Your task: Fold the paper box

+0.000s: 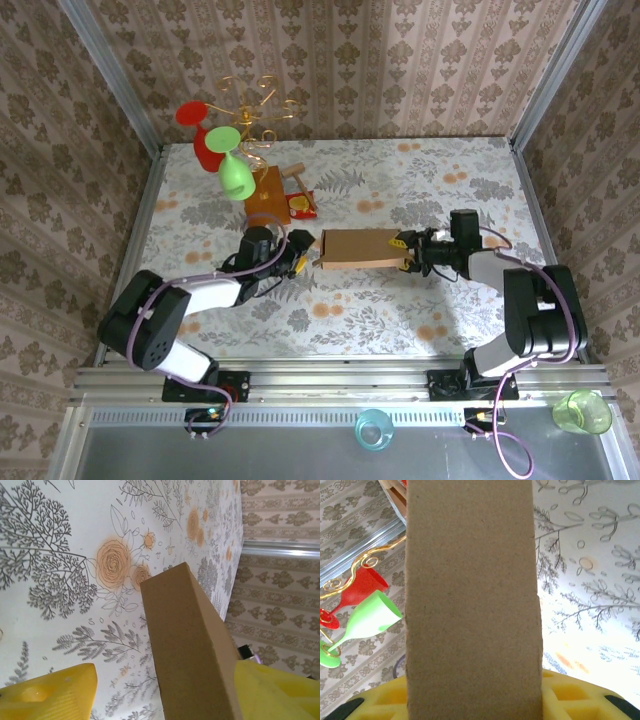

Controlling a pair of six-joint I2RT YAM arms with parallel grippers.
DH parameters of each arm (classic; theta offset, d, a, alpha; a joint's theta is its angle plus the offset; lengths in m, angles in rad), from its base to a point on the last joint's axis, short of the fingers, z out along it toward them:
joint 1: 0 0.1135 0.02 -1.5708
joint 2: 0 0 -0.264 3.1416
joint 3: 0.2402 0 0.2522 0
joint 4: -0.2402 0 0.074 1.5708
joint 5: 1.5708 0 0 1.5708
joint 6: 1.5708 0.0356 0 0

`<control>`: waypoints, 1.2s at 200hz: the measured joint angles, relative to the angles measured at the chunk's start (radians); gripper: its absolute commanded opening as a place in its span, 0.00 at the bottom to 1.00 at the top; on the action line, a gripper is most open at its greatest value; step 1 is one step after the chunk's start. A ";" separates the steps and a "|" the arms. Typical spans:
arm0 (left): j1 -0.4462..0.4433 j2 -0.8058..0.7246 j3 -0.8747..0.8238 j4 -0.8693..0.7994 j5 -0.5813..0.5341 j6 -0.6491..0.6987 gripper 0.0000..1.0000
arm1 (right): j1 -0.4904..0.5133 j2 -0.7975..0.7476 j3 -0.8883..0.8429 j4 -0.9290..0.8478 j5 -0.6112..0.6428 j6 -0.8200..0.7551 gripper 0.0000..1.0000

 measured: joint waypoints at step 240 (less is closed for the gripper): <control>0.030 -0.413 0.069 -0.396 -0.033 0.545 0.65 | -0.031 -0.003 0.121 -0.371 -0.077 -0.031 0.32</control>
